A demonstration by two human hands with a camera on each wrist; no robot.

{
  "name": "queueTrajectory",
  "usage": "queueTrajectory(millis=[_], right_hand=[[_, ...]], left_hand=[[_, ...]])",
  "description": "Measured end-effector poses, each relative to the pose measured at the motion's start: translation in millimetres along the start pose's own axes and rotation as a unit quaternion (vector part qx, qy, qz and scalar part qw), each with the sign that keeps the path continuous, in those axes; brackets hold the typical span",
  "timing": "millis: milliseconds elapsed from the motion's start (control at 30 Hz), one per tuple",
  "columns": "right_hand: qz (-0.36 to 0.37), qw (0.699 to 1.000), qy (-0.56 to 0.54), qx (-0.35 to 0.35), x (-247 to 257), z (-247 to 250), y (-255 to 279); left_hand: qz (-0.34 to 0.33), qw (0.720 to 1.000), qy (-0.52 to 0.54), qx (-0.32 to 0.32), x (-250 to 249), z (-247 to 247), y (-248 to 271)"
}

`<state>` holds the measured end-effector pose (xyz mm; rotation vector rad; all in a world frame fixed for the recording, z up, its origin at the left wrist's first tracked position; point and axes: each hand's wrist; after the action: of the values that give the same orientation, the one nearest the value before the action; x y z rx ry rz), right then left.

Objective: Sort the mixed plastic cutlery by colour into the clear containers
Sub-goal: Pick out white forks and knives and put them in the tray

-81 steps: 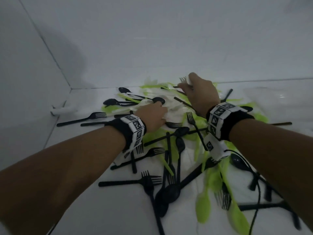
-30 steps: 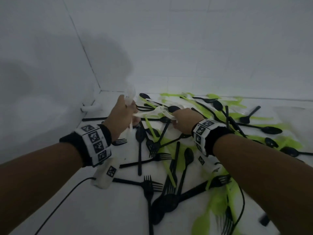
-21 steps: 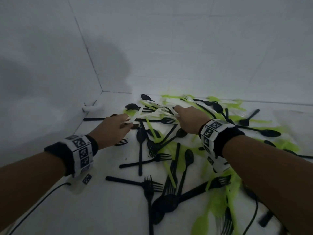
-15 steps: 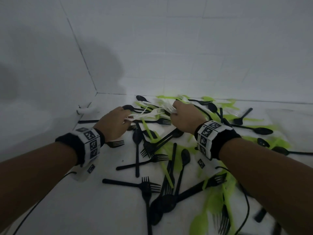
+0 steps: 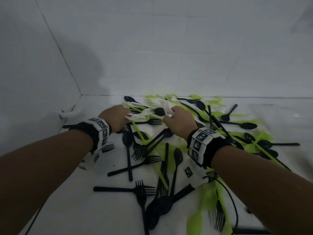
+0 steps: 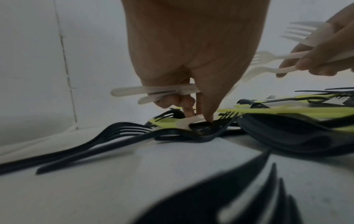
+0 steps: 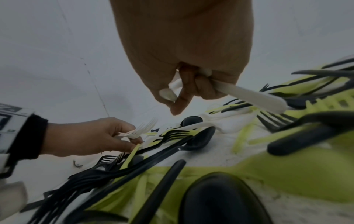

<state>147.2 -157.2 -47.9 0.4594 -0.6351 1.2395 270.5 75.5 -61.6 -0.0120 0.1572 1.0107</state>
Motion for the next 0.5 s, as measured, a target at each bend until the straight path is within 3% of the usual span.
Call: queueTrajectory(millis=[200, 400, 500], right_hand=[[-0.033, 0.999, 0.008, -0.008, 4, 6, -13], [0.001, 0.998, -0.013, 0.056, 3, 2, -32], [0.022, 0.997, -0.062, 0.048, 7, -1, -37]], left_hand=[[-0.015, 0.998, 0.059, -0.008, -12, 8, 14], [-0.008, 0.990, 0.139, -0.039, -13, 30, 43], [0.028, 0.977, 0.206, -0.043, -11, 35, 54]])
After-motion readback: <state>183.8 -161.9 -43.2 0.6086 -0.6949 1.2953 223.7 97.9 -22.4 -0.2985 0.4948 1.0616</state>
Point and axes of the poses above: each hand's wrist, its own y-axis away from the middle knuckle, its own z-axis out of the back of the hand, x = y × z, and after that the axes turned 5 degrees about z, right-handed
